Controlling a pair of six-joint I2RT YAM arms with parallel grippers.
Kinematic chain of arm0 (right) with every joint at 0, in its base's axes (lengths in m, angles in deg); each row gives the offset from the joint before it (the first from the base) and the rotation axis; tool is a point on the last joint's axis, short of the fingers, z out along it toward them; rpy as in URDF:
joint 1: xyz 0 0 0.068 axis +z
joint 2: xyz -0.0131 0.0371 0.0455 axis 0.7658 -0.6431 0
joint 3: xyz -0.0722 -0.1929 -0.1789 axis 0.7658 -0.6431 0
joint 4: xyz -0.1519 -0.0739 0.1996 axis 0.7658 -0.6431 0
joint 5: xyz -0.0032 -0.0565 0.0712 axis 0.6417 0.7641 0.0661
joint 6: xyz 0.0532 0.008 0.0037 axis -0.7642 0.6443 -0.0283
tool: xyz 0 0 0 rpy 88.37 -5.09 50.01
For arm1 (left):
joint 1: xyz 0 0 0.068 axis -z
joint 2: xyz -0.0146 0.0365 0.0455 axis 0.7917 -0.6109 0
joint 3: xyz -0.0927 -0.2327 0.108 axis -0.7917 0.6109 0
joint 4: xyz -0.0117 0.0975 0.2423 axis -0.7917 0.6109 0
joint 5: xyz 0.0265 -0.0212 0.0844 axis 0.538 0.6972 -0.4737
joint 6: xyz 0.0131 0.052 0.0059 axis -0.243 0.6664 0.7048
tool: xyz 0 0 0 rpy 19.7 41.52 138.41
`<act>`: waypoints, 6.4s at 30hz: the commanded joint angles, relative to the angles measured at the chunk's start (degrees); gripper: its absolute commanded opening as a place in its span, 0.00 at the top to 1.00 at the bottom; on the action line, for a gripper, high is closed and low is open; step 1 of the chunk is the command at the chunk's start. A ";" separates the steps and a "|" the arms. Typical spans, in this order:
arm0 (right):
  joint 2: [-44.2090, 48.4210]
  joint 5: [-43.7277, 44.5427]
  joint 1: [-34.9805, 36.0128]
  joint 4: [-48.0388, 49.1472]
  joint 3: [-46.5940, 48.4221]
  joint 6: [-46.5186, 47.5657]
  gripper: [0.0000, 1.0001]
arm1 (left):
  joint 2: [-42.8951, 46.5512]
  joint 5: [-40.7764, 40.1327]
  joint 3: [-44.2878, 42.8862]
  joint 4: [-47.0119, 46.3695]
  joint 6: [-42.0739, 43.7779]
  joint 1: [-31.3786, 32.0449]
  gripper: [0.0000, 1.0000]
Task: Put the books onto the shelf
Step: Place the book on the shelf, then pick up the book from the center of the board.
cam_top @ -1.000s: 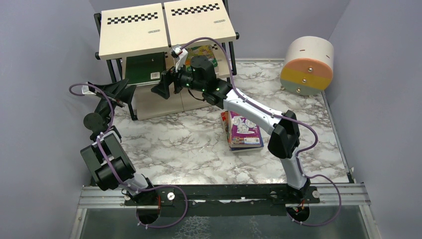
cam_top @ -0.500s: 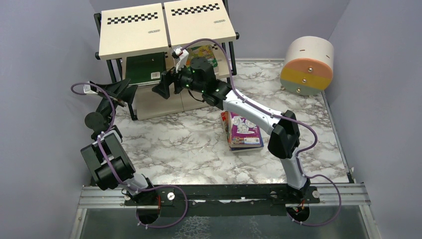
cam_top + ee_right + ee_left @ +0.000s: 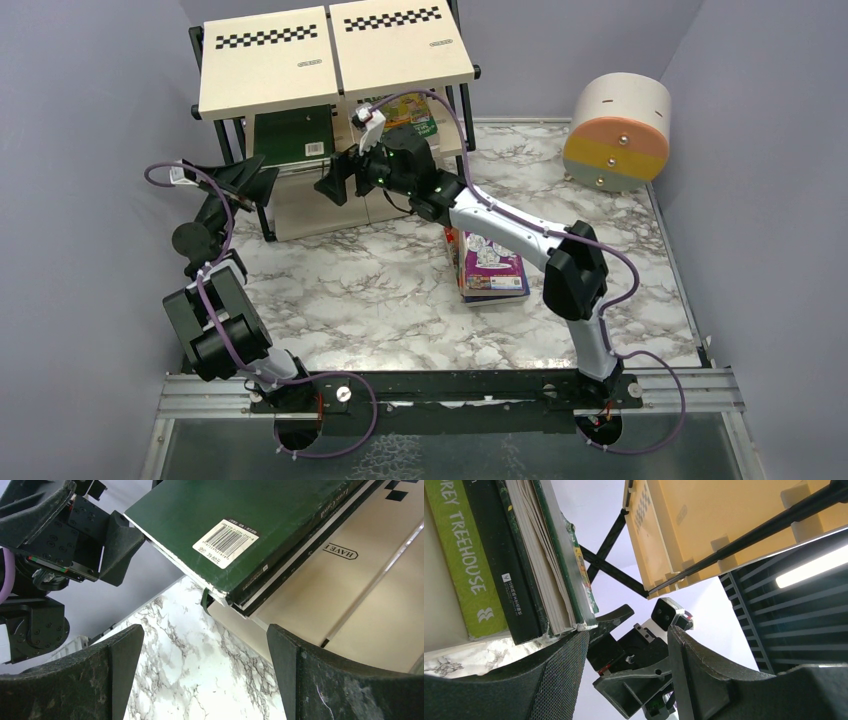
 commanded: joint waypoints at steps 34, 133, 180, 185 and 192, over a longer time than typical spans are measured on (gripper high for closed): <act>14.60 2.11 -0.46 6.97 -12.80 0.67 0.08 | 11.06 1.90 7.73 0.19 0.81 0.97 0.48; 63.64 3.44 -17.73 -10.34 -76.09 -14.07 0.05 | -1.20 -35.20 2.29 55.24 51.69 73.19 0.41; 68.18 14.61 -17.80 -17.13 -71.61 -10.58 0.04 | 4.88 -37.36 13.72 39.54 42.04 73.19 1.00; 69.73 22.35 -17.78 -23.96 -66.08 -8.88 0.03 | 12.67 -36.60 12.15 43.18 40.36 73.27 1.00; 71.70 25.13 -17.73 -27.35 -59.67 -6.49 0.02 | 22.45 -37.61 -1.03 60.80 45.78 74.77 1.00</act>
